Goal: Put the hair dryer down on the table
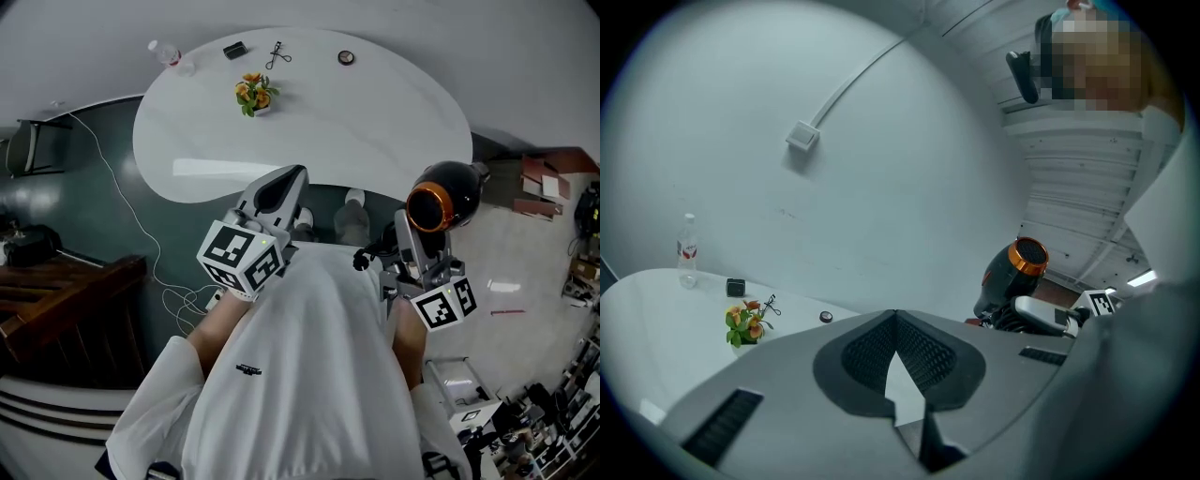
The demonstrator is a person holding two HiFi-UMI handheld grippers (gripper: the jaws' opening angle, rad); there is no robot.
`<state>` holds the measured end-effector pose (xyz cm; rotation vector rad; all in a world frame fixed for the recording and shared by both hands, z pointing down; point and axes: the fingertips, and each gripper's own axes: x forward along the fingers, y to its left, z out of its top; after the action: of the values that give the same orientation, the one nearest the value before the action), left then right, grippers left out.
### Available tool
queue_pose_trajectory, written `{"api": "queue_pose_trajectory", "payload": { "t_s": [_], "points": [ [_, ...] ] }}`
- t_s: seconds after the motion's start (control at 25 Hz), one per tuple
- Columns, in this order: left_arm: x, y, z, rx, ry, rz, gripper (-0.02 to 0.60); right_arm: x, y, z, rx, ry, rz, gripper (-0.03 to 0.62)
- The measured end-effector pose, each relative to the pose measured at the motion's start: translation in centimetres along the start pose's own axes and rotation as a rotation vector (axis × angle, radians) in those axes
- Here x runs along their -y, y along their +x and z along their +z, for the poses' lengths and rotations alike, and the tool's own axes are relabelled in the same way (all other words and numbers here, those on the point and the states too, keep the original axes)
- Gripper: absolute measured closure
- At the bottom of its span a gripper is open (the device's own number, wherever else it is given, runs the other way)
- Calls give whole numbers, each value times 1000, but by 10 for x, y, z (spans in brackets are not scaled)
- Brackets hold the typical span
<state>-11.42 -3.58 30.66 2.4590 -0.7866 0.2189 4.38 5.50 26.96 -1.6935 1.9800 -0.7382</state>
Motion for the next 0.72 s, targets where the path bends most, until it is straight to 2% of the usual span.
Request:
{"api": "queue_pose_trajectory", "payload": {
  "t_s": [0.72],
  "points": [
    [32, 98, 22, 53, 7, 132, 572, 97, 46, 63, -103, -2, 138, 310]
  ]
}}
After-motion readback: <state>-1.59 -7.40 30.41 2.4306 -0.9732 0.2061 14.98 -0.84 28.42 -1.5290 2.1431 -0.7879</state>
